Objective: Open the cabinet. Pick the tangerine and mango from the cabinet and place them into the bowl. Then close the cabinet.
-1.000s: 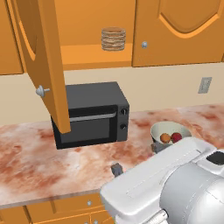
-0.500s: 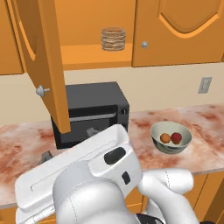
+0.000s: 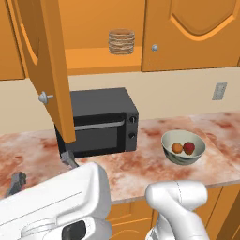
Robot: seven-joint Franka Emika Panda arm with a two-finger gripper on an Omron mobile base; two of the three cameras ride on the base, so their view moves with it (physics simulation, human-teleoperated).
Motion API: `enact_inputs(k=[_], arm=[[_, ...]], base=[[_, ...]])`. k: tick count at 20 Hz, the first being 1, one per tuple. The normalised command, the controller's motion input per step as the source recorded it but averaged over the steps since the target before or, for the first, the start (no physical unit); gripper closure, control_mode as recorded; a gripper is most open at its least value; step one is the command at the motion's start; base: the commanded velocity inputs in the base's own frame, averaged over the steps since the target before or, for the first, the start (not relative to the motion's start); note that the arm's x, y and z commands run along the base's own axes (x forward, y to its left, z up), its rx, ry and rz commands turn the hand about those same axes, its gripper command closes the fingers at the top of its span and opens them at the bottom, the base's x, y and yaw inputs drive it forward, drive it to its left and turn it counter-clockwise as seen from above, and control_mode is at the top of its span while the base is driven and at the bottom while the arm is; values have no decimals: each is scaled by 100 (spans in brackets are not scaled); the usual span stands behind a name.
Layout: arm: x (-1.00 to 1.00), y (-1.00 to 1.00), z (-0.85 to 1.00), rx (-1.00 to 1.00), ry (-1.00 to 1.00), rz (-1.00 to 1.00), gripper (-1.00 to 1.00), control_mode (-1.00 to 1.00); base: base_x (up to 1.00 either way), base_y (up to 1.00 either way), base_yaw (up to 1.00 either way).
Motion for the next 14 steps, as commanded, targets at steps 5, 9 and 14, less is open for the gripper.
enact_inputs(k=[5,9,14], arm=[[0,0,-5,0,-38,2,-100,-100],[25,0,-13,0,-16,0,-100,-100],[80,4,-20,0,-10,0,-100,-100]], base=[[0,0,0],[0,0,0],[0,0,0]])
